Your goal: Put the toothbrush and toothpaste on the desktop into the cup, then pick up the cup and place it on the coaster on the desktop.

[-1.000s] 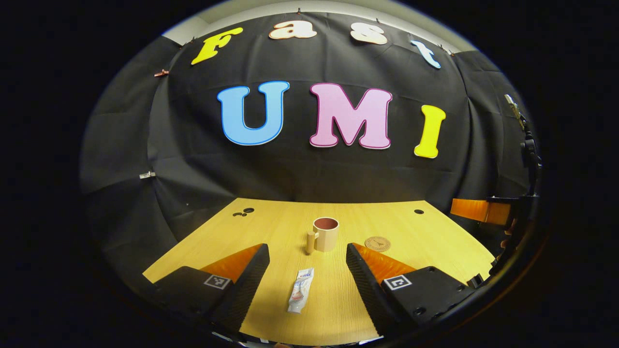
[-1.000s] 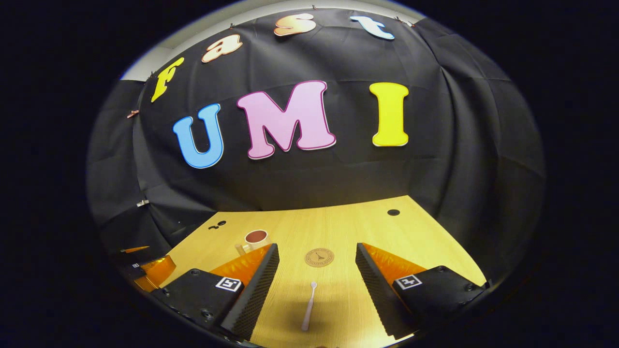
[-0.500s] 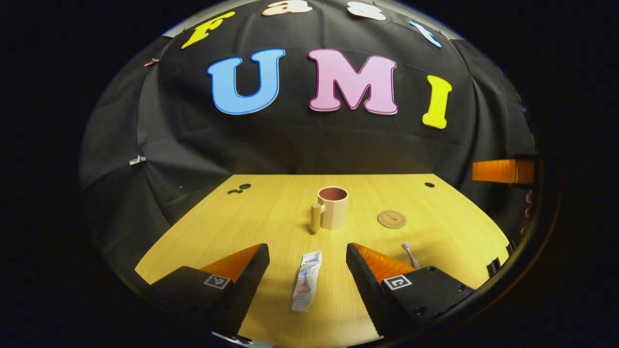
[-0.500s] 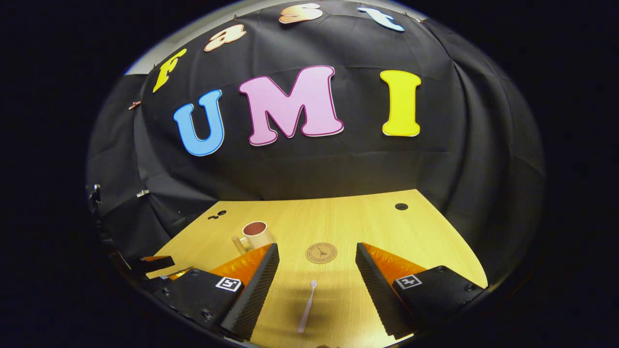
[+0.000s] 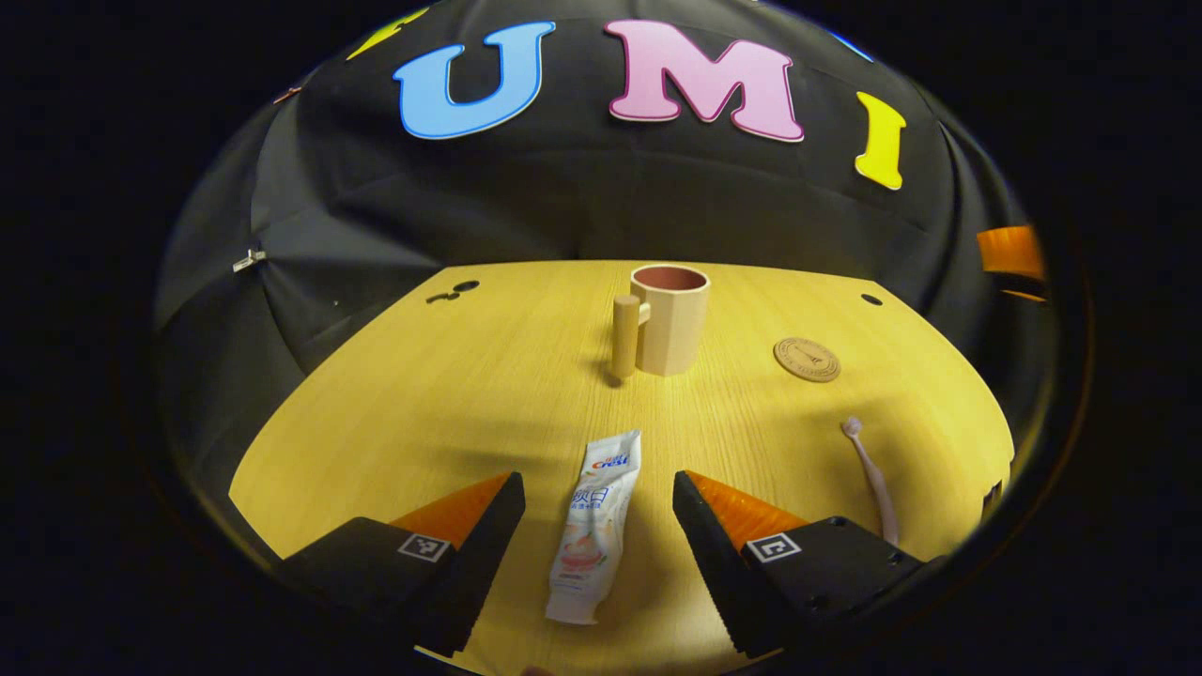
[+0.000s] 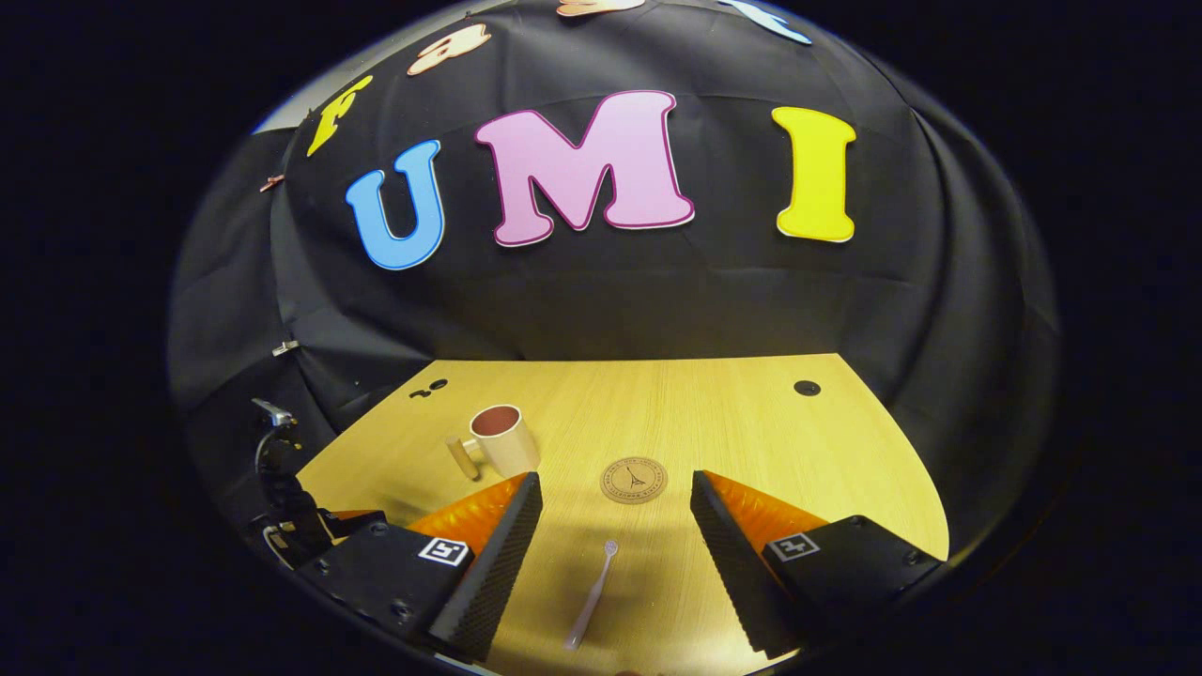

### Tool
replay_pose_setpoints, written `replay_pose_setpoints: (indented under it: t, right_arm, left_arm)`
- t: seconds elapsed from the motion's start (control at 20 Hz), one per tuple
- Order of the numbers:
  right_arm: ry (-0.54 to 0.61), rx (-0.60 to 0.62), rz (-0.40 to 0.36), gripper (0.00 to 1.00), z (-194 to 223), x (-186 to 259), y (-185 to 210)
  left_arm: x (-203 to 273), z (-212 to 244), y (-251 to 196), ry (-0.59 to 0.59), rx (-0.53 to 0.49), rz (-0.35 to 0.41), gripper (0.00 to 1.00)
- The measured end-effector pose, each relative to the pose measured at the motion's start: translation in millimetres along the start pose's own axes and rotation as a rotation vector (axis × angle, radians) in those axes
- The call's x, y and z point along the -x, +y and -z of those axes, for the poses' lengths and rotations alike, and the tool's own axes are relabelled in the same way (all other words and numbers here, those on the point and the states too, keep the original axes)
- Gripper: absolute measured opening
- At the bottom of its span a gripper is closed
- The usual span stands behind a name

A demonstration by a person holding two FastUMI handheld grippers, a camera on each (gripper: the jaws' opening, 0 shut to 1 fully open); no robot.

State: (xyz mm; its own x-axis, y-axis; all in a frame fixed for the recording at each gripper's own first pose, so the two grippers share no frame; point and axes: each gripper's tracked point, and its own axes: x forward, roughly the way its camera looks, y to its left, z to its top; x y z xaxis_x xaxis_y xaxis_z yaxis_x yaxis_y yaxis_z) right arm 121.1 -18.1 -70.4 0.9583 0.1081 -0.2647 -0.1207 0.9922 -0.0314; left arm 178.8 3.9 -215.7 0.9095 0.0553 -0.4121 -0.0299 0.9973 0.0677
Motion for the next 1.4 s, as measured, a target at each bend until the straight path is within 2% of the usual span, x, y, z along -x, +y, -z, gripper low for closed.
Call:
replay_pose_setpoints:
  t: [0.4, 0.5, 0.7, 0.75, 0.9, 0.95, 1.0, 1.1, 1.4]
  right_arm:
    - [0.038, 0.029, -0.026, 0.98, 14, -12, -12]
    - [0.042, 0.025, -0.025, 0.98, 18, -13, -15]
    - [0.05, 0.021, -0.021, 0.98, 28, -14, -22]
    - [0.052, 0.014, -0.023, 0.98, 31, -13, -23]
    - [0.075, -0.008, -0.021, 0.98, 47, -13, -24]
    - [0.082, -0.021, -0.021, 0.98, 50, -13, -25]
    - [0.086, -0.034, -0.017, 0.98, 54, -13, -25]
    - [0.091, -0.046, -0.001, 0.98, 58, -13, -28]
    - [0.136, -0.02, 0.061, 0.98, 75, -11, -29]
  left_arm:
    - [-25, 30, -2, 0.106, 0.016, -0.011, 0.98]
    - [-26, 30, -4, 0.095, 0.05, -0.014, 0.96]
    - [-25, 32, -8, 0.108, 0.047, -0.014, 0.89]
    - [-25, 30, -9, 0.117, 0.038, -0.013, 0.82]
    - [-26, 31, -14, 0.151, 0.019, 0.006, 0.72]
    - [-26, 30, -17, 0.158, 0.009, 0.013, 0.55]
    - [-26, 30, -18, 0.164, -0.008, 0.013, 0.54]
    - [-24, 30, -19, 0.175, -0.044, 0.004, 0.4]
    - [-23, 27, -22, 0.209, -0.135, 0.067, 0.28]
